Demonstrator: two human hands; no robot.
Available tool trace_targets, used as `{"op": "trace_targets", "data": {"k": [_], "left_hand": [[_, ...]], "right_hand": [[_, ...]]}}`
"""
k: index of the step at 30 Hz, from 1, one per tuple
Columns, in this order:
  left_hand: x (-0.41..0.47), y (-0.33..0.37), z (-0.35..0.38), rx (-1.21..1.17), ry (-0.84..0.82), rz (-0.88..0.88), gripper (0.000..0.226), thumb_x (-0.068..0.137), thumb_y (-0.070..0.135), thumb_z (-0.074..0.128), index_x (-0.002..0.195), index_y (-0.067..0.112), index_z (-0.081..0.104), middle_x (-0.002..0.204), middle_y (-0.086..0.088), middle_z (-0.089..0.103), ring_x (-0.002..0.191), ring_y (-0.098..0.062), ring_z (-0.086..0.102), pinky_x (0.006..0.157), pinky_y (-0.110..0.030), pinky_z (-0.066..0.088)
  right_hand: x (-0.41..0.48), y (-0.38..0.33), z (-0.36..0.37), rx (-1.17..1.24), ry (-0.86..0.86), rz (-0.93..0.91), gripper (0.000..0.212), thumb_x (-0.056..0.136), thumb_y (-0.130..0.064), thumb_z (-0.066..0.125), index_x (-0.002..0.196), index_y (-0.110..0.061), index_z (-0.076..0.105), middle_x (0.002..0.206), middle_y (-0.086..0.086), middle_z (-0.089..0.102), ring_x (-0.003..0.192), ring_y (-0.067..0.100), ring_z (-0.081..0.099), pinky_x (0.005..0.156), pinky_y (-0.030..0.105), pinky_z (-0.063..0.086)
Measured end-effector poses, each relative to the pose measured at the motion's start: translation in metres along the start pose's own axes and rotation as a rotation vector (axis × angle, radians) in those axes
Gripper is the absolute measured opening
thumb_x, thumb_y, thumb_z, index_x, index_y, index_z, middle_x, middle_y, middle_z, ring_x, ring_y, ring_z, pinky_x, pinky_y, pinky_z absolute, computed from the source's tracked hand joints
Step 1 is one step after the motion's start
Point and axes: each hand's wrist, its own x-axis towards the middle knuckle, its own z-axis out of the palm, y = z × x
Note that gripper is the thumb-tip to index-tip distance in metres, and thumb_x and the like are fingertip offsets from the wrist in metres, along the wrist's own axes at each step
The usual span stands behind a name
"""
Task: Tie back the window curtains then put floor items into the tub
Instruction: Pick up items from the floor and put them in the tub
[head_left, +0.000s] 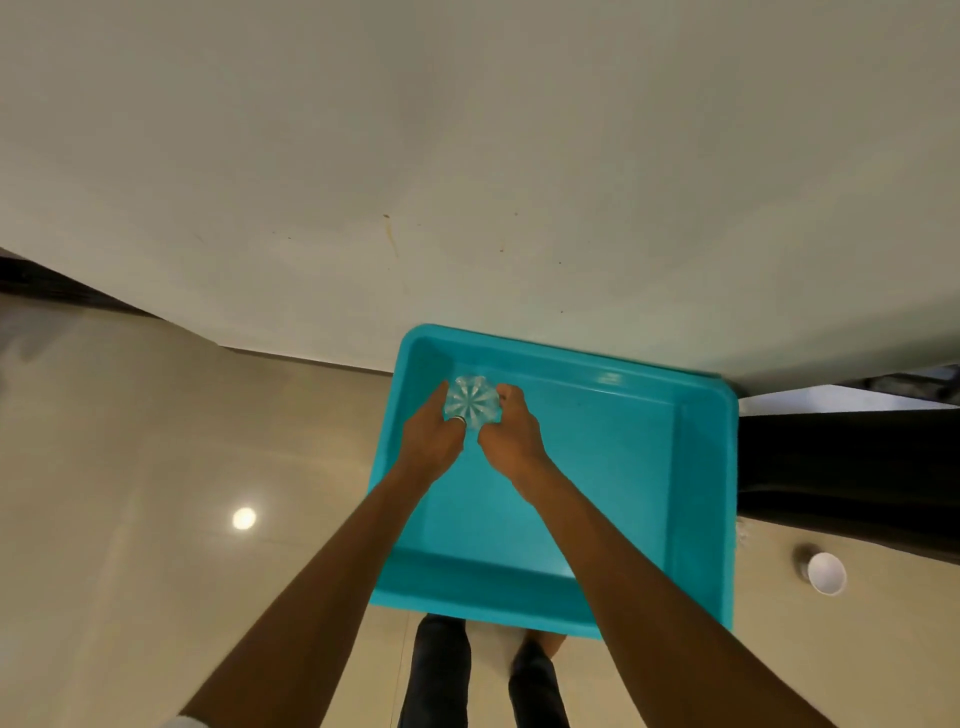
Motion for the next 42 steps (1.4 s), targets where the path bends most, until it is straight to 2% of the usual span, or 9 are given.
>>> {"op": "trace_targets", "data": {"k": [3,7,10,16,19,22,29,32,42], "left_hand": [[0.011,-0.004,0.001,-0.016,0.004,-0.011,0.045,0.093,0.017,0.053,0.137,0.025,0.054,0.108,0.004,0.060,0.102,-0.026,0.065,0.093,-0.050,0.056],[0.021,-0.007,0.001,-0.046,0.002,-0.029,0.055,0.090,0.020,0.053,0.144,0.027,0.048,0.111,0.000,0.059,0.095,-0.022,0.064,0.092,-0.049,0.057],[0.020,-0.011,0.000,-0.011,-0.009,-0.048,0.052,0.095,0.012,0.051,0.145,0.025,0.046,0.113,0.001,0.057,0.099,-0.023,0.063,0.094,-0.050,0.055],[0.022,-0.010,0.001,0.071,0.008,-0.026,0.058,0.088,0.026,0.055,0.144,0.019,0.043,0.132,0.001,0.056,0.118,-0.031,0.062,0.098,-0.053,0.052],[0.010,-0.004,0.000,0.110,0.063,-0.051,0.059,0.094,0.019,0.057,0.148,0.007,0.037,0.143,-0.008,0.051,0.124,-0.033,0.057,0.105,-0.046,0.047],[-0.007,-0.004,-0.003,0.137,0.116,-0.095,0.050,0.094,0.017,0.057,0.141,0.003,0.044,0.138,-0.015,0.055,0.120,-0.035,0.057,0.102,-0.043,0.047],[-0.064,0.003,-0.001,0.187,0.092,-0.087,0.048,0.094,0.023,0.059,0.137,0.003,0.049,0.138,-0.018,0.054,0.124,-0.036,0.054,0.104,-0.041,0.043],[-0.091,0.007,0.007,0.157,0.042,-0.076,0.054,0.094,0.029,0.059,0.142,0.008,0.046,0.142,-0.013,0.052,0.120,-0.034,0.058,0.103,-0.050,0.048],[-0.169,0.030,0.064,0.112,-0.128,-0.007,0.062,0.084,0.043,0.061,0.138,0.016,0.048,0.135,-0.008,0.056,0.114,-0.029,0.064,0.100,-0.051,0.052]], "right_hand": [[0.011,0.003,0.004,0.039,-0.028,-0.005,0.047,0.087,0.001,0.048,0.130,-0.018,0.048,0.111,-0.002,0.057,0.092,0.019,0.059,0.065,0.029,0.045],[0.021,0.004,0.006,0.065,-0.016,-0.010,0.053,0.088,0.001,0.047,0.136,-0.021,0.046,0.113,-0.006,0.055,0.101,0.020,0.061,0.073,0.031,0.048],[0.020,0.008,0.008,0.053,-0.028,-0.009,0.054,0.089,0.000,0.045,0.138,-0.022,0.045,0.114,-0.006,0.054,0.104,0.021,0.061,0.078,0.037,0.052],[0.016,0.007,0.003,0.067,-0.031,0.003,0.059,0.090,0.003,0.048,0.145,-0.017,0.038,0.135,0.007,0.054,0.105,0.021,0.059,0.087,0.042,0.056],[0.012,0.011,-0.002,0.038,-0.020,0.018,0.067,0.091,0.001,0.049,0.152,-0.017,0.030,0.150,0.008,0.044,0.119,0.023,0.055,0.094,0.041,0.055],[0.005,0.015,-0.009,0.036,0.000,0.027,0.069,0.090,0.000,0.049,0.154,-0.018,0.029,0.156,0.007,0.038,0.130,0.026,0.051,0.098,0.041,0.054],[-0.044,0.025,-0.024,0.053,0.084,0.072,0.058,0.093,-0.021,0.057,0.147,-0.015,0.037,0.146,0.011,0.047,0.122,0.032,0.058,0.101,0.049,0.051],[-0.079,0.026,-0.039,0.100,0.134,0.099,0.055,0.095,-0.024,0.058,0.145,-0.013,0.040,0.144,0.011,0.048,0.123,0.030,0.058,0.102,0.048,0.051],[-0.197,0.050,-0.094,0.298,0.394,0.156,0.046,0.096,-0.034,0.060,0.137,-0.017,0.048,0.132,0.002,0.056,0.116,0.023,0.060,0.098,0.044,0.055]]}}
